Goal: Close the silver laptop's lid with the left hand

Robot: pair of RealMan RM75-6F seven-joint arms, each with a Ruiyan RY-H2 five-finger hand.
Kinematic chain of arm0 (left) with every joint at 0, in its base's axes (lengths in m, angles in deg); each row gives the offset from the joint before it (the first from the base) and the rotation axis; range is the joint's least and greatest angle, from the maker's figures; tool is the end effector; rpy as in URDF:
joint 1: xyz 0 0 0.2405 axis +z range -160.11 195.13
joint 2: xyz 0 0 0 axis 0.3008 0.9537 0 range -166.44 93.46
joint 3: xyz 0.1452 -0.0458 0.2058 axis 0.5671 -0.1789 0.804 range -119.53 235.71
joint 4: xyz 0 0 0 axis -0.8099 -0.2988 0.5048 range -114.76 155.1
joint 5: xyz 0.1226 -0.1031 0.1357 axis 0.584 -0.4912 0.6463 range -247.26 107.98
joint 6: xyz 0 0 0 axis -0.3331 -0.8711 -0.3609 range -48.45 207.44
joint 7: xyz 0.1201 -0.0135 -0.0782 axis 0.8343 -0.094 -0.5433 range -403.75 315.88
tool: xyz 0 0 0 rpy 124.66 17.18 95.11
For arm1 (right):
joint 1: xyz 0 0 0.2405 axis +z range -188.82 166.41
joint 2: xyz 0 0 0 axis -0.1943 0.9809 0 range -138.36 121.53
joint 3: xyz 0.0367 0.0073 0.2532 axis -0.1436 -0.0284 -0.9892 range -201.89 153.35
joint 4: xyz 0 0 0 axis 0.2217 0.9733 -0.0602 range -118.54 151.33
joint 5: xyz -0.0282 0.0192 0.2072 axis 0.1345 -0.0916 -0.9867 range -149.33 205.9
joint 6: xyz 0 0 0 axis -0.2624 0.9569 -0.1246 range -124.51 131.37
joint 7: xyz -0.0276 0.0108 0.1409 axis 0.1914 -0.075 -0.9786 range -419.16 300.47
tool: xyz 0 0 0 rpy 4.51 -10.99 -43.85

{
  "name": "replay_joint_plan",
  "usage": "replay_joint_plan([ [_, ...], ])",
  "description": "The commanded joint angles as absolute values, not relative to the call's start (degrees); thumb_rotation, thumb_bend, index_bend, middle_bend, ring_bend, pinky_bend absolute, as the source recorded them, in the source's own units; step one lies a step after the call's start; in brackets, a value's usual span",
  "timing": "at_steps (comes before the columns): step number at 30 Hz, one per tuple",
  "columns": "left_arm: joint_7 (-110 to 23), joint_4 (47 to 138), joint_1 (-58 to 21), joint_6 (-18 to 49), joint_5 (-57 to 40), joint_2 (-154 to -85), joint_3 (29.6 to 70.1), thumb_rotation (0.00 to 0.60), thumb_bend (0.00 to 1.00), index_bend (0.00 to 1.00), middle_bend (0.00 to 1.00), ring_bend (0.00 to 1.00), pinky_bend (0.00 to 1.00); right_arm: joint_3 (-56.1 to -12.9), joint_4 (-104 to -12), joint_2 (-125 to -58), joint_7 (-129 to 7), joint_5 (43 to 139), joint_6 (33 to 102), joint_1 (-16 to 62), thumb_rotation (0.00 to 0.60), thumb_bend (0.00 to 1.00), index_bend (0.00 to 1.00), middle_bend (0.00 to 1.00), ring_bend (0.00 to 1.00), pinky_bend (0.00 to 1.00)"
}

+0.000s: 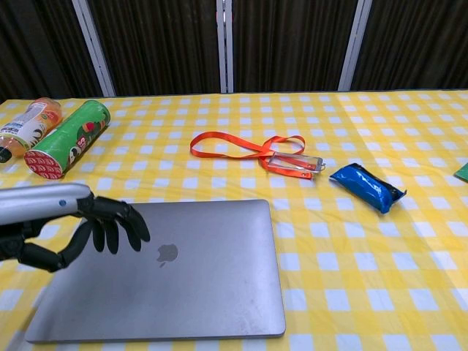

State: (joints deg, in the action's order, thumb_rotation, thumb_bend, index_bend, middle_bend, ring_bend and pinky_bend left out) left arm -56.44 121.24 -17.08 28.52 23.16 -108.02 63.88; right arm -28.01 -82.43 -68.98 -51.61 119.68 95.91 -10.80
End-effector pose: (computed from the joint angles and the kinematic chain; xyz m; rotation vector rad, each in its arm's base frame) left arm -0.1836 0.2255 0.0136 -2.2083 -1.3597 -0.9498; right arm -0.2855 -0.1586 0.1828 1.3644 -0.7413 0.9232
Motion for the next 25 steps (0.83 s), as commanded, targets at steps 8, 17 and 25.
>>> replay_joint_plan([
  [8, -45.9, 126.5, -5.4, 2.9, 22.3, -99.6, 59.6, 0.6, 0.41, 0.05, 0.0, 0.01, 0.0, -27.9, -82.7, -68.9, -51.5, 120.2, 96.1, -10.9, 0.6, 0.0, 0.04, 0.0, 0.0, 0.0],
  [17, -28.7, 131.6, 6.5, -9.5, 15.4, -96.0, 61.6, 0.6, 0.0, 0.0, 0.0, 0.0, 0.0, -27.8, -83.0, -68.4, -52.2, 120.3, 96.1, -10.9, 0.6, 0.0, 0.04, 0.0, 0.0, 0.0],
  [25, -34.3, 126.6, 9.7, -11.5, 16.6, -97.3, 61.8, 0.6, 0.0, 0.0, 0.0, 0.0, 0.0, -27.7, -83.0, -68.2, -52.4, 120.5, 96.6, -11.2, 0.6, 0.0, 0.04, 0.0, 0.0, 0.0],
])
